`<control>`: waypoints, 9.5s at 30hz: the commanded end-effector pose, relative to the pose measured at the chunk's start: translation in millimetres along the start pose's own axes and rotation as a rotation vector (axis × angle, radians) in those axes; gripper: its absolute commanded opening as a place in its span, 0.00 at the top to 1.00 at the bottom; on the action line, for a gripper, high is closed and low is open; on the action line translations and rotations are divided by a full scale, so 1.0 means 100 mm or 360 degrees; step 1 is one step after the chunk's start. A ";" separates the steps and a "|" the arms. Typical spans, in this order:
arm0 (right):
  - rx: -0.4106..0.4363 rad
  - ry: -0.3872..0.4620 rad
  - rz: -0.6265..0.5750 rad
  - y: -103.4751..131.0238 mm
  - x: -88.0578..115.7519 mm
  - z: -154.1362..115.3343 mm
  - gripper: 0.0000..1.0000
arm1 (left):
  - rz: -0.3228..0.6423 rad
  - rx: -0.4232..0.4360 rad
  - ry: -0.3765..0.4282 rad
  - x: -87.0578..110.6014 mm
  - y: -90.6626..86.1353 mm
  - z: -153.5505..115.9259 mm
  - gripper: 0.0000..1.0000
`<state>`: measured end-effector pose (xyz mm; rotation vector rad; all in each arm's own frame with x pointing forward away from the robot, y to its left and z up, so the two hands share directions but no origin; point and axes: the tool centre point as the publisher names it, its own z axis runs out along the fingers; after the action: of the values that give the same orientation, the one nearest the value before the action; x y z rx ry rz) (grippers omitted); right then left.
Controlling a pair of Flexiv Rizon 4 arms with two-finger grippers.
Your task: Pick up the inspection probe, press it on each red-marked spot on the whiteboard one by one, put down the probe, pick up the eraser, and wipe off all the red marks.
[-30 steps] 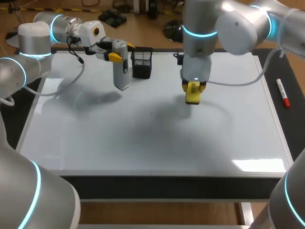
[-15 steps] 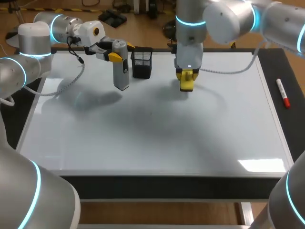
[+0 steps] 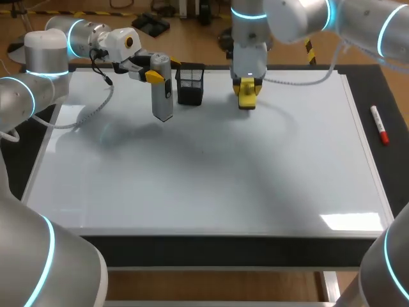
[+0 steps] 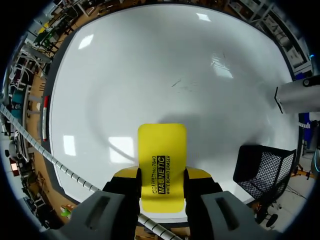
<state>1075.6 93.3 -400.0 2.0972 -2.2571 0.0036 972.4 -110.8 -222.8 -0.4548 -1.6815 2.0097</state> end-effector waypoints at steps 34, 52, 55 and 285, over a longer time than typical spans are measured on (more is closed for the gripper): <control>-0.0036 -0.0019 -0.0041 -0.24 -0.12 0.20 1.00 | -0.0002 -0.0003 0.0002 0.00 -0.02 0.00 1.00; -0.0011 -0.0079 0.0170 -0.10 0.11 -0.05 0.00 | -0.0002 -0.0003 0.0002 0.00 -0.02 0.00 1.00; -0.0044 -0.0151 0.0310 -0.09 0.19 -0.13 0.00 | -0.0002 -0.0003 0.0002 0.00 -0.02 0.00 1.00; -0.0326 -0.0933 0.1668 0.15 0.88 -1.30 0.00 | 0.0330 0.0194 -0.0808 -1.41 -0.72 0.07 1.00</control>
<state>1059.3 12.1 -266.1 0.6591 -3.1974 -0.8279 1089.3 -184.4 -155.1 -0.0565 -1.8517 2.5252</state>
